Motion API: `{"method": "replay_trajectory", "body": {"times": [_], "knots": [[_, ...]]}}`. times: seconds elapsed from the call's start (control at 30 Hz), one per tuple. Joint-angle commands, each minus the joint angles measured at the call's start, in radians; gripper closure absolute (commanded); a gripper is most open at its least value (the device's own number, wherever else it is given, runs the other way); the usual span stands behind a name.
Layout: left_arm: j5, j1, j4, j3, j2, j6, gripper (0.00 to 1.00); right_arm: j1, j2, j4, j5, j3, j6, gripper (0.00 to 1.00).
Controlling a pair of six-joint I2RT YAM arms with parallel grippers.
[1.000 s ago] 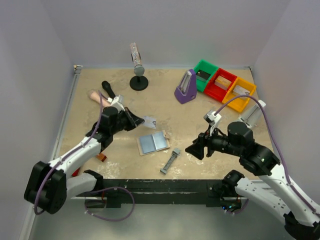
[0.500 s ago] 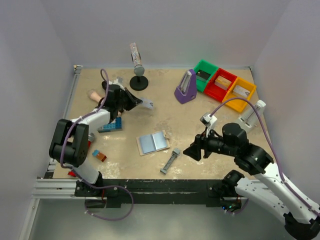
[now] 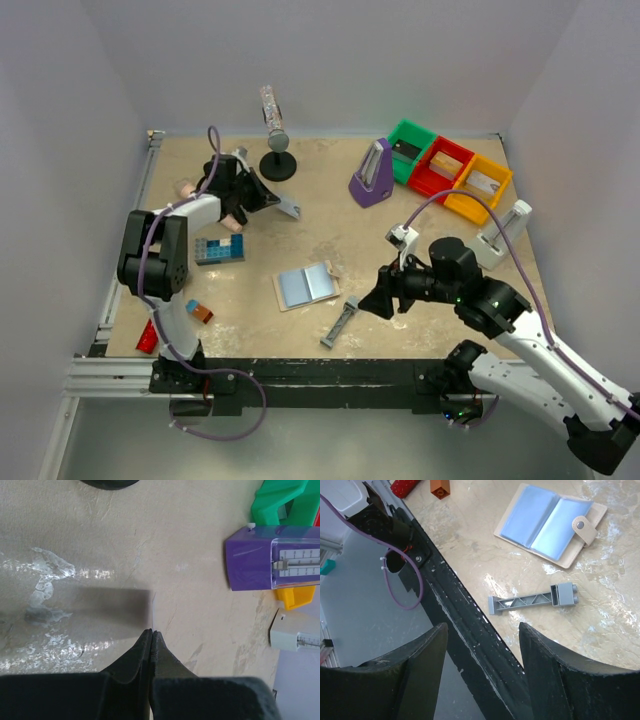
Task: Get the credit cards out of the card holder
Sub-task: Place the credit card at the center of the board.
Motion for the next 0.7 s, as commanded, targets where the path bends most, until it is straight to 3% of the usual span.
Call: {"method": "replay_trajectory", "body": {"times": [0.0, 0.23, 0.67], "knots": [[0.025, 0.004, -0.032, 0.046, 0.024, 0.057, 1.0, 0.0, 0.03, 0.052, -0.034, 0.049, -0.017, 0.37], [0.024, 0.02, -0.032, 0.056, 0.057, 0.069, 1.0, 0.0, 0.037, 0.06, -0.031, 0.043, -0.017, 0.37], [0.025, 0.03, -0.087, 0.057, 0.056, 0.072, 0.71, 0.0, 0.042, 0.055, -0.017, 0.04, -0.017, 0.37]]}}
